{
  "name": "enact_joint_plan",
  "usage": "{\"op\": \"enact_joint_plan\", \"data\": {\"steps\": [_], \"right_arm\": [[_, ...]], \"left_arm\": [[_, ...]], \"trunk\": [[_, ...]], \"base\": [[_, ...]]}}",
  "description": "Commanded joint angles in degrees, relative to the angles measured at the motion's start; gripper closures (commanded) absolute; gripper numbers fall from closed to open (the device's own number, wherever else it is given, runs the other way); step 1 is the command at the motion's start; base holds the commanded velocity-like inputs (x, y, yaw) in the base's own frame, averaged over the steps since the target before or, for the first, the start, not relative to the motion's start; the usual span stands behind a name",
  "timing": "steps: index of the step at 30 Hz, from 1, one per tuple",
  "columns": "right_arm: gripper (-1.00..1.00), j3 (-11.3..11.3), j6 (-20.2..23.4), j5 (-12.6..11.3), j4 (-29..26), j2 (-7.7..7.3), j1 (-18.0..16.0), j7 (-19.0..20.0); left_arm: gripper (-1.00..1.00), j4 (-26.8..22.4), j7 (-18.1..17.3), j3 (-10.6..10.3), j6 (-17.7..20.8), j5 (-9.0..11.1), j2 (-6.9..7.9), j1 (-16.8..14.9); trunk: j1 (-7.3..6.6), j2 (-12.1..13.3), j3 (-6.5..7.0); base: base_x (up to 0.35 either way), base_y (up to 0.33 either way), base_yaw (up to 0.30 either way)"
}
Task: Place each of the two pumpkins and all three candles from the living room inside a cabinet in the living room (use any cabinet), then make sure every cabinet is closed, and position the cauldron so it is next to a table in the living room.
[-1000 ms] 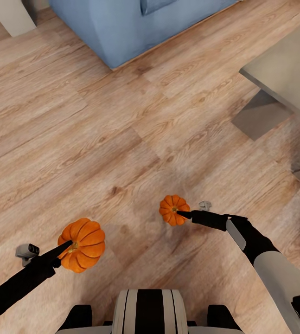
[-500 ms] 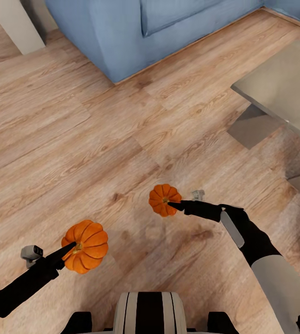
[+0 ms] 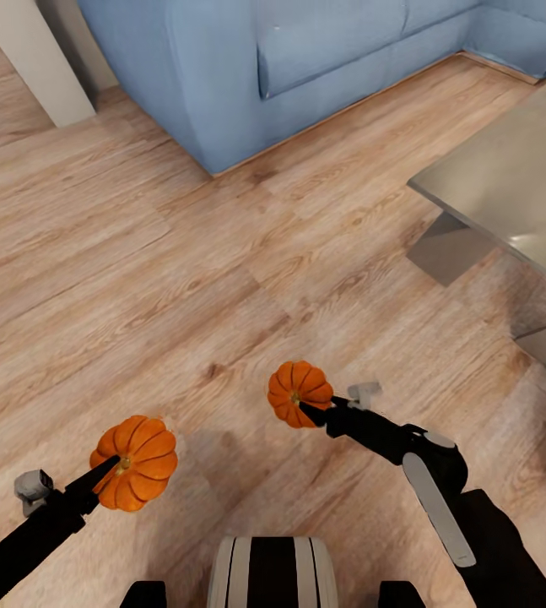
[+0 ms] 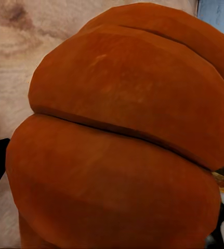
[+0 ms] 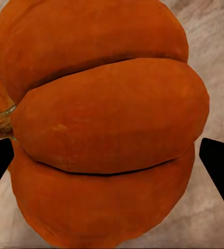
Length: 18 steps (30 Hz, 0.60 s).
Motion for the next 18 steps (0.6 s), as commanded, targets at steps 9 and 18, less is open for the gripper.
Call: {"op": "enact_joint_plan", "data": {"steps": [9,18], "right_arm": [[1.0,-0.11,-0.96,-0.33,-1.12,-0.49,3.43,-0.65],[1.0,0.35,-0.92,-0.41,-1.21,-0.31,3.25,-0.19]], "left_arm": [[1.0,1.21,0.48,0.16,-0.93,0.44,-0.63,2.84],[1.0,1.58,1.17,-0.34,-1.7,0.26,-0.61,3.13]], "trunk": [[-0.24,0.11,1.98],[-0.47,0.23,4.31]], "base": [[0.0,0.0,0.0],[0.0,0.0,0.0]]}}
